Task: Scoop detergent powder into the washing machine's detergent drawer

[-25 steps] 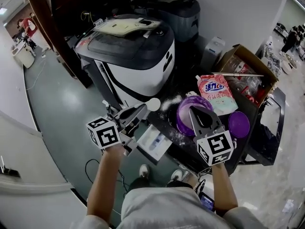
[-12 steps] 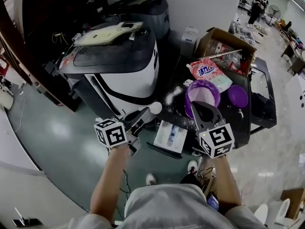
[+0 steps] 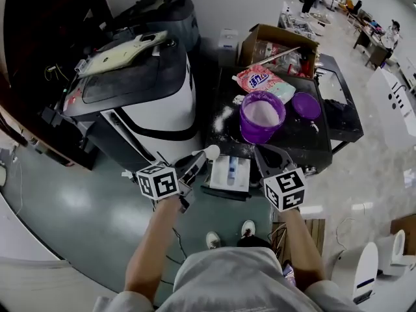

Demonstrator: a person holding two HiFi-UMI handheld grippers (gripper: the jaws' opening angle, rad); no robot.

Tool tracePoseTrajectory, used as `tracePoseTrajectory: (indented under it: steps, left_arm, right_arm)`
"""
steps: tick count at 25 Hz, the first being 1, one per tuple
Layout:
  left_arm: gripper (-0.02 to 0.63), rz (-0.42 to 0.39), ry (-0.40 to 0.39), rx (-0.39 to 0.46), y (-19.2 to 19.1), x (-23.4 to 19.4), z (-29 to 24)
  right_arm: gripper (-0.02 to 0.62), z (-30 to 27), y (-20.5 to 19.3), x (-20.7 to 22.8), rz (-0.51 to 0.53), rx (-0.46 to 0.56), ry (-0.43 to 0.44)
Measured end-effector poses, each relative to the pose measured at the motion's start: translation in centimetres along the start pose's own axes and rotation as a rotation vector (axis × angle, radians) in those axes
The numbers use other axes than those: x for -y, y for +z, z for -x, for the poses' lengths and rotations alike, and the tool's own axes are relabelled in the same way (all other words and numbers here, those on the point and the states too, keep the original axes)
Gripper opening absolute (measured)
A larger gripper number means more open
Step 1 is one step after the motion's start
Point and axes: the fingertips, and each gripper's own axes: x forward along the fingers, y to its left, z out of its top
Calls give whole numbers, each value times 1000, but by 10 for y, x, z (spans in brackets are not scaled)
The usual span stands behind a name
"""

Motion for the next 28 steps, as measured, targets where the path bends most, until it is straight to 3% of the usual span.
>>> tracePoseTrajectory:
  steps: [6,12,22,24,28]
  left_arm:
    - [14,-43,-8,-86,-34,-15,-10]
    - [14,-67,46,-167,-70,-41,-24]
    - [14,-109,67,-285,-115,-71,-38]
    - [14,-169,72,-323,-124,-74,-39]
    - [14,-387,60,-442,-145,-71,-43]
  right_arm:
    - [-3,2,-31,-7,-10,-62,14]
    - [-3,0,-61,-4,-23,-123,31]
    - [-3,-15,-107,0,-90,-195,57]
    - [-3,-16,-113,1,-98,-206,58]
    - [-3,-16,-121,0,-98,-224,62]
